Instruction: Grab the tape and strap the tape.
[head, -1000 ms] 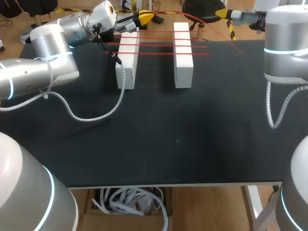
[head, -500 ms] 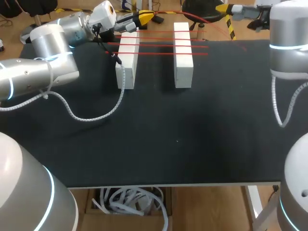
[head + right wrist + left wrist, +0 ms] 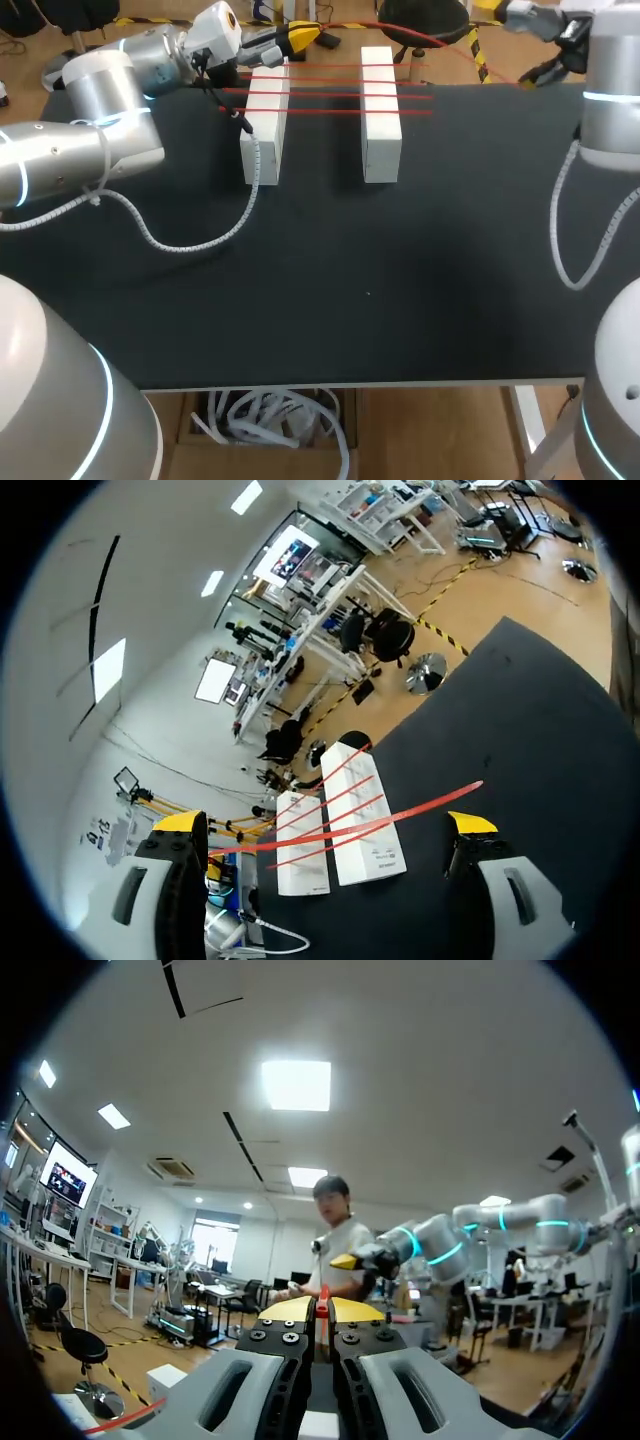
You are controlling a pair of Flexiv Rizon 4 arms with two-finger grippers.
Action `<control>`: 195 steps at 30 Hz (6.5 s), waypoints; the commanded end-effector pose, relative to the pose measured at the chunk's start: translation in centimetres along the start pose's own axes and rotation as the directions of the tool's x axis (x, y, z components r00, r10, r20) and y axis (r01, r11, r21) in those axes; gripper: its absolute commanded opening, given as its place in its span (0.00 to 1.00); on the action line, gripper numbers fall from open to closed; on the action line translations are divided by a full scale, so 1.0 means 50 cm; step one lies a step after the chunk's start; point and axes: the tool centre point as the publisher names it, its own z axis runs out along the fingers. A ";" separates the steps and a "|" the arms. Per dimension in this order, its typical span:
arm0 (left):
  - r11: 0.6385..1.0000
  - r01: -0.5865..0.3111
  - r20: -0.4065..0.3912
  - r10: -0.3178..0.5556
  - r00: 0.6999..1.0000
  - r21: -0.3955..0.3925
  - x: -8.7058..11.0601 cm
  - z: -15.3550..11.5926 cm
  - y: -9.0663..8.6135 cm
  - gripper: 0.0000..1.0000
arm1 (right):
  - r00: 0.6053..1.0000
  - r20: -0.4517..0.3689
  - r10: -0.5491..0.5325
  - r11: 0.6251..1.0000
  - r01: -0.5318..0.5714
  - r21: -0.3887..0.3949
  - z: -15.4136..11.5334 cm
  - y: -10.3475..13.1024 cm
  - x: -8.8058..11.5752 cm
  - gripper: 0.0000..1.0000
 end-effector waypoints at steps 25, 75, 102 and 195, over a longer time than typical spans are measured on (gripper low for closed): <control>1.000 0.001 -0.003 -0.001 1.000 0.001 -0.002 0.000 0.001 0.00 | 0.939 -0.265 0.220 0.917 -0.292 -0.271 0.055 -0.055 -0.044 1.00; 1.000 0.001 -0.003 -0.001 1.000 0.001 -0.002 0.000 0.001 0.00 | 0.948 -0.256 0.190 0.916 -0.265 -0.300 0.038 -0.014 -0.075 0.46; 1.000 0.001 -0.003 -0.001 1.000 0.001 -0.002 0.000 0.001 0.00 | 0.960 -0.243 0.142 0.918 -0.220 -0.331 0.042 0.018 -0.078 0.45; 0.794 -0.062 0.067 0.129 0.989 -0.604 -0.002 0.008 0.009 0.00 | 0.983 -0.162 -0.087 0.963 0.041 -0.267 0.044 0.013 -0.051 0.00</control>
